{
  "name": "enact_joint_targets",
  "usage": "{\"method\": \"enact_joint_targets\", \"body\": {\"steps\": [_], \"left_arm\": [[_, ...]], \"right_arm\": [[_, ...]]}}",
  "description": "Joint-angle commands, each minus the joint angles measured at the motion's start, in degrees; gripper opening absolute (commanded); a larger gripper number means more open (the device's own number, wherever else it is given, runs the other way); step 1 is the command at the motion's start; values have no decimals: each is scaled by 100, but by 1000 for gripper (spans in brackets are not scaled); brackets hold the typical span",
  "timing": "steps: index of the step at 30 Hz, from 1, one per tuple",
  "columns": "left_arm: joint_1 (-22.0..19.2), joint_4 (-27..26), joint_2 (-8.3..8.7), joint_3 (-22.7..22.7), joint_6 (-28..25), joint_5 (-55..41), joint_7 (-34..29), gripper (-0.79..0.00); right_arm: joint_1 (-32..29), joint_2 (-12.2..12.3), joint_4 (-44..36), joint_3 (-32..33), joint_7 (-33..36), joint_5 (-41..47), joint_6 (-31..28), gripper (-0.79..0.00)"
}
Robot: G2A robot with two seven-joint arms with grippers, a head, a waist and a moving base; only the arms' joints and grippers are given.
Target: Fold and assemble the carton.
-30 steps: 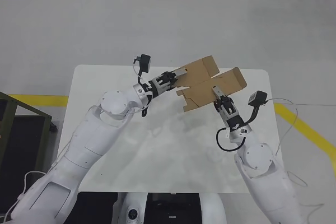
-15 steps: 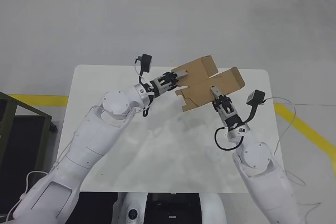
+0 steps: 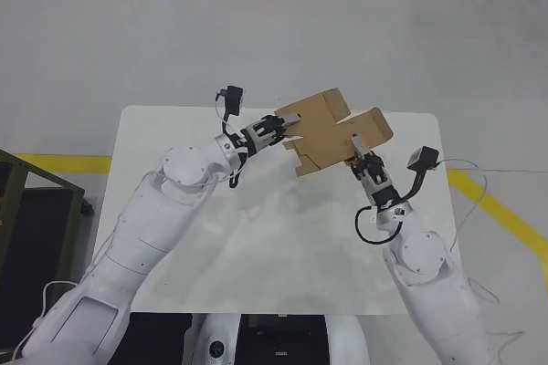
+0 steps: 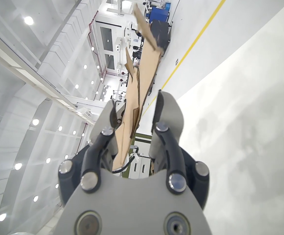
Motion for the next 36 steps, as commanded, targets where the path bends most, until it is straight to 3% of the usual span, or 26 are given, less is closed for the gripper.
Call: {"method": "enact_joint_targets", "body": {"steps": [1, 5, 12, 19, 30, 36], "left_arm": [[80, -16, 31, -126, -67, 88, -75, -785], [274, -63, 109, -407, -256, 234, -369, -785], [661, -180, 263, -869, -580, 480, -1165, -785], [1021, -456, 379, -1290, -727, 336, -1796, -785], [1253, -693, 494, -1453, -582, 423, -2680, -785], [1216, -602, 458, -1283, -636, 106, -2611, -785]], "right_arm": [[14, 25, 138, 170, 353, 205, -181, 0], [23, 91, 293, 458, 1063, 289, -413, 0], [368, 257, 679, 726, 3261, 181, -423, 0], [817, 387, 1095, 866, 4777, 100, -439, 0], [1242, 519, 1557, 947, 6442, 925, -651, 0], [1262, 520, 1580, 945, 6458, 956, -647, 0]]}}
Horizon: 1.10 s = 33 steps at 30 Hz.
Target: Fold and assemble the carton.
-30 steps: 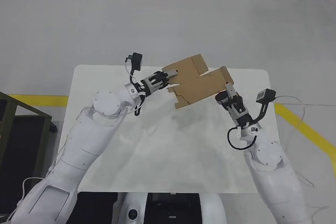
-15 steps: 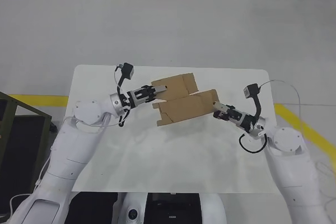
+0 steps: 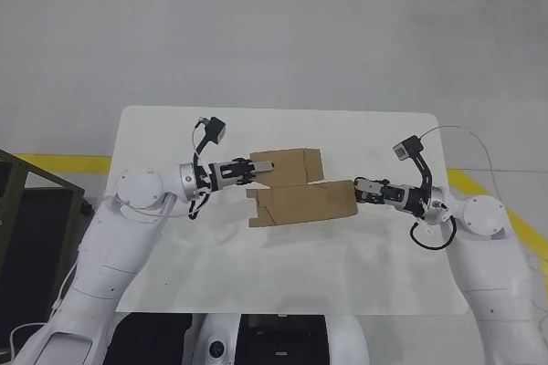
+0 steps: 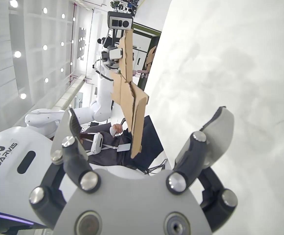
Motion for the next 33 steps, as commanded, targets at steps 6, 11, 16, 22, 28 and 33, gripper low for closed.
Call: {"method": "enact_joint_targets", "body": {"steps": [6, 11, 16, 22, 28, 33], "left_arm": [[-15, 23, -9, 30, -26, -83, 27, -785], [-5, 18, -10, 32, -23, -77, 59, -785], [63, -104, -12, 98, 11, 52, 264, -785], [15, -92, -24, 178, 13, 22, 340, -785], [-53, -67, -34, 279, 33, 12, 301, -785], [-96, -38, -38, 343, 34, -7, 240, -785]], "right_arm": [[0, 0, -1, 0, -1, -1, -1, 0], [0, 0, -1, 0, -1, -1, -1, 0], [-10, -1, -8, -2, -38, -7, 8, 0], [-30, 31, -136, -170, 131, -87, 149, 0], [61, 45, -47, -338, 446, 186, 3, 0], [158, 61, 14, -441, 651, 333, -122, 0]]}}
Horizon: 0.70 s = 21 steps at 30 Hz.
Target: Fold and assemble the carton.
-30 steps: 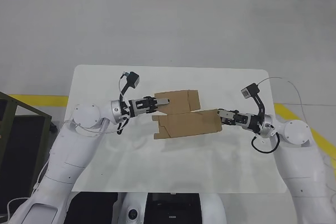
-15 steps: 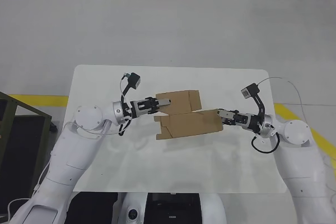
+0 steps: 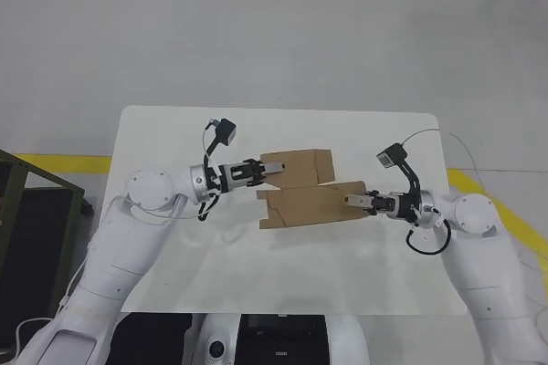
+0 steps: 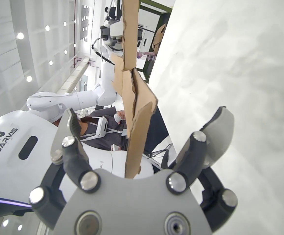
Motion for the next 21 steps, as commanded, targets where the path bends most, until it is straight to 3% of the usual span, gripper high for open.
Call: {"method": "enact_joint_targets", "body": {"steps": [1, 5, 6, 8, 11, 21], "left_arm": [[-11, 9, -1, 19, -7, -4, -11, -785], [-23, 17, 1, 41, -14, -3, -27, -785], [-26, 17, 1, 47, -11, 0, -30, -785], [-34, 16, 3, 58, -3, 11, -39, -785], [-42, 15, 4, 71, 4, 18, -43, -785], [-26, -44, 16, 101, -4, 105, -20, -785]], "right_arm": [[29, 7, 5, -37, 73, 54, -77, 0], [63, 26, 14, -102, 183, 76, -112, 0], [69, 31, 10, -120, 191, 73, -114, -74], [78, 39, 12, -151, 197, 68, -113, -385], [94, 53, 14, -187, 198, 70, -116, -446], [128, 102, 11, -264, 176, 74, -131, -514]]}}
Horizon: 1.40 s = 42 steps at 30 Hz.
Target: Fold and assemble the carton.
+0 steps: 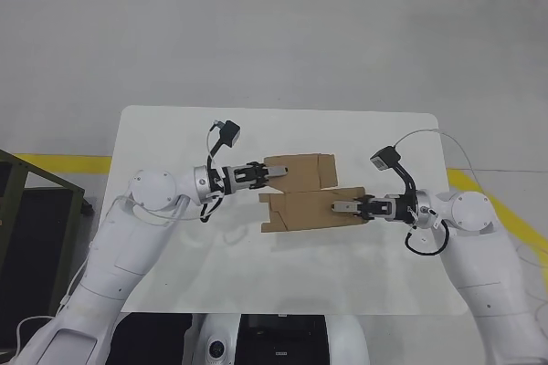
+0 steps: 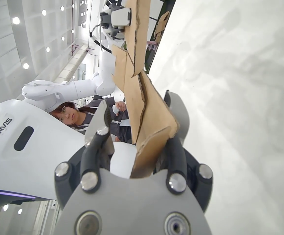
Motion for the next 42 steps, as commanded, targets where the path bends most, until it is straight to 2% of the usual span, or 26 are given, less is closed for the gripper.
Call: {"method": "enact_joint_targets", "body": {"steps": [1, 8, 13, 20, 21, 23, 24, 25, 42], "left_arm": [[-1, -8, 3, 4, -6, 25, 5, -785], [-3, 3, 9, 17, -9, 50, 19, -785], [6, 13, 16, -2, -46, 29, 17, -785], [15, 8, 25, -16, -79, 1, 7, -785], [16, 10, 26, -18, -73, -5, 6, -767], [15, 16, 29, -26, -59, -19, -3, -468], [15, 25, 31, -35, -54, -25, -5, -188], [17, 32, 33, -47, -49, -44, 8, 0], [188, -96, 86, -325, -65, -440, -95, 0]], "right_arm": [[9, 10, -8, -17, 29, 29, 4, -523], [39, 41, 8, -93, 96, 86, 32, -643], [53, 61, 62, -145, 61, 76, 80, -785], [94, 84, 92, -223, -59, 1, 167, -785], [97, 87, 89, -229, -82, -3, 175, -785], [100, 95, 83, -238, -112, -12, 195, -785], [100, 100, 79, -239, -123, -6, 201, -785], [99, 105, 74, -237, -130, 0, 204, -785], [-115, 240, -226, -75, -573, -519, 505, -785]]}}
